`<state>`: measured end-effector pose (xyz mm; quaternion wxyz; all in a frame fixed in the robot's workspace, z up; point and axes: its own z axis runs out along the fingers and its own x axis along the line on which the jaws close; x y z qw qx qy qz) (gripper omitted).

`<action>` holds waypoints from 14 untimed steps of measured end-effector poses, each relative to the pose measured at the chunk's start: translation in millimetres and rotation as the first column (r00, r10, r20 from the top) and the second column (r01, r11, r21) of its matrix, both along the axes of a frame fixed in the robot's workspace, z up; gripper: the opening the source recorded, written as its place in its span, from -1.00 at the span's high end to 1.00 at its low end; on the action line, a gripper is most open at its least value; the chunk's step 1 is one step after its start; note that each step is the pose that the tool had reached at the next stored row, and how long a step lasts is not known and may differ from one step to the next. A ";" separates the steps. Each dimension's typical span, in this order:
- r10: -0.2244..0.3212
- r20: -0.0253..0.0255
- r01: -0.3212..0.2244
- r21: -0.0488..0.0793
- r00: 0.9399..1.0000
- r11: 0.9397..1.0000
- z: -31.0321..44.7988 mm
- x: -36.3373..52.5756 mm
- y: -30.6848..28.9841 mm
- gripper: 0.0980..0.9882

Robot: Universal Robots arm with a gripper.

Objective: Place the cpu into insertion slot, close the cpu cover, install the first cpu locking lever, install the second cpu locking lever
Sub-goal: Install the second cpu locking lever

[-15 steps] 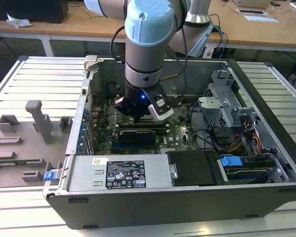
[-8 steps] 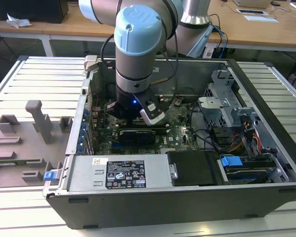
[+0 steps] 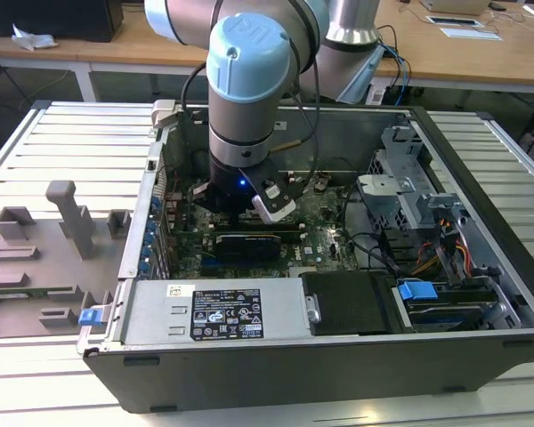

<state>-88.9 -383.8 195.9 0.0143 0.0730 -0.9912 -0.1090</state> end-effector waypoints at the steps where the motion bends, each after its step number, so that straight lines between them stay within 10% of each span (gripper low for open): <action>1: 0.000 0.002 0.000 0.001 1.000 1.000 -0.1 -0.1 -1.3 0.98; 9: 0.000 0.007 0.000 0.001 1.000 1.000 6.2 0.5 -6.4 0.98; 14: 0.000 0.005 0.000 0.001 1.000 1.000 6.3 18.9 0.1 0.98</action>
